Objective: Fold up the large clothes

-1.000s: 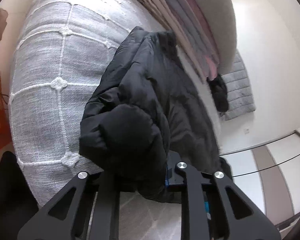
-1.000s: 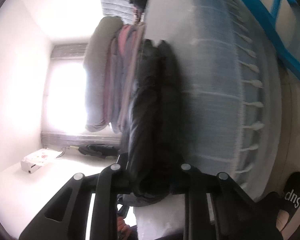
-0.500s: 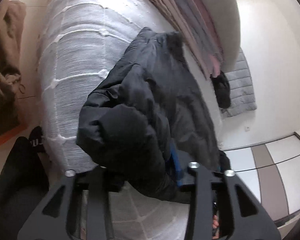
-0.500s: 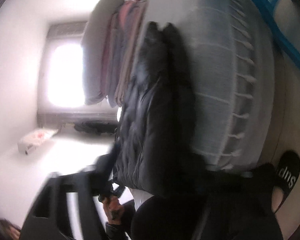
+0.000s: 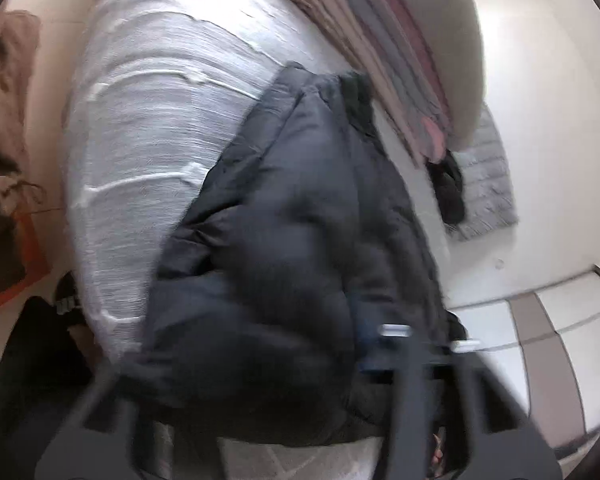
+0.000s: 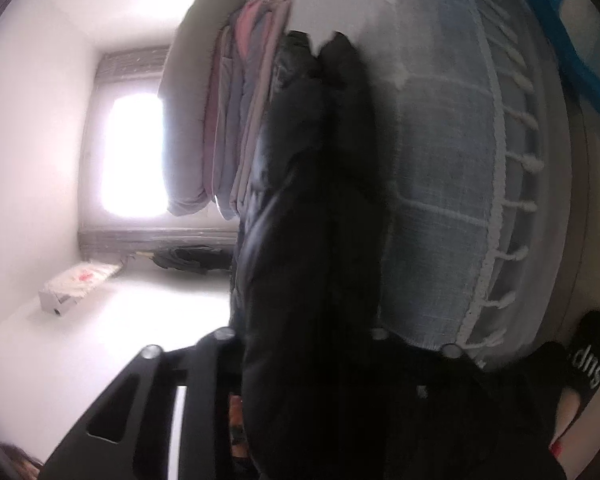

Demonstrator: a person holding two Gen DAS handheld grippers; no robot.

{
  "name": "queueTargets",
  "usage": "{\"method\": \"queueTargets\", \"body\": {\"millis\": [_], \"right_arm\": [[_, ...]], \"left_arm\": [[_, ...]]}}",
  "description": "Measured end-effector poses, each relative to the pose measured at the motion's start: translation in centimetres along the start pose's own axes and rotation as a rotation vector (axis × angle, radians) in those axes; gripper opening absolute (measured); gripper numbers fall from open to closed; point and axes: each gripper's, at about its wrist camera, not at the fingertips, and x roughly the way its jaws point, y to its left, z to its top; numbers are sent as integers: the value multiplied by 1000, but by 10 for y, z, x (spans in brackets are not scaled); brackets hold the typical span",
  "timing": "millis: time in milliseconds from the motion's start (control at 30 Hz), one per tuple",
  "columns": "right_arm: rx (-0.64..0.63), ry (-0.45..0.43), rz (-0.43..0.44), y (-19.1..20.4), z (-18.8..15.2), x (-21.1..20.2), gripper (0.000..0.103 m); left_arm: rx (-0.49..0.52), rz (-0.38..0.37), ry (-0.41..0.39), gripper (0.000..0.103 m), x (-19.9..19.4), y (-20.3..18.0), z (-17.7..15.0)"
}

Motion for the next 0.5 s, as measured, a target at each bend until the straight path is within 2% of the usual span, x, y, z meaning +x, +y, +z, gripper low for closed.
{"method": "queueTargets", "body": {"millis": [100, 167, 233, 333, 367, 400, 433, 467, 500], "right_arm": [[-47, 6, 11, 20, -6, 1, 24], [-69, 16, -1, 28, -5, 0, 24], [-82, 65, -54, 28, -3, 5, 24], [-40, 76, -150, 11, 3, -2, 42], [-31, 45, -175, 10, 7, -9, 49], [-36, -8, -223, 13, 13, -19, 52], [-60, -73, -292, 21, 17, -29, 55], [-113, -173, -387, 40, 22, -41, 56], [-182, -237, -438, 63, 26, -46, 57]], "left_arm": [[90, 3, -37, 12, -14, -15, -5], [99, -29, -56, 11, -28, -16, -11], [102, -23, -60, 11, -37, -11, -16], [61, 20, -9, 19, -29, 2, -17], [53, 31, 0, 26, -28, 2, -16], [40, 43, 4, 36, -27, 4, -16], [24, 60, 6, 41, -28, 7, -15], [14, 71, 0, 49, -28, 9, -15], [5, 79, -10, 54, -30, 10, -15]]}}
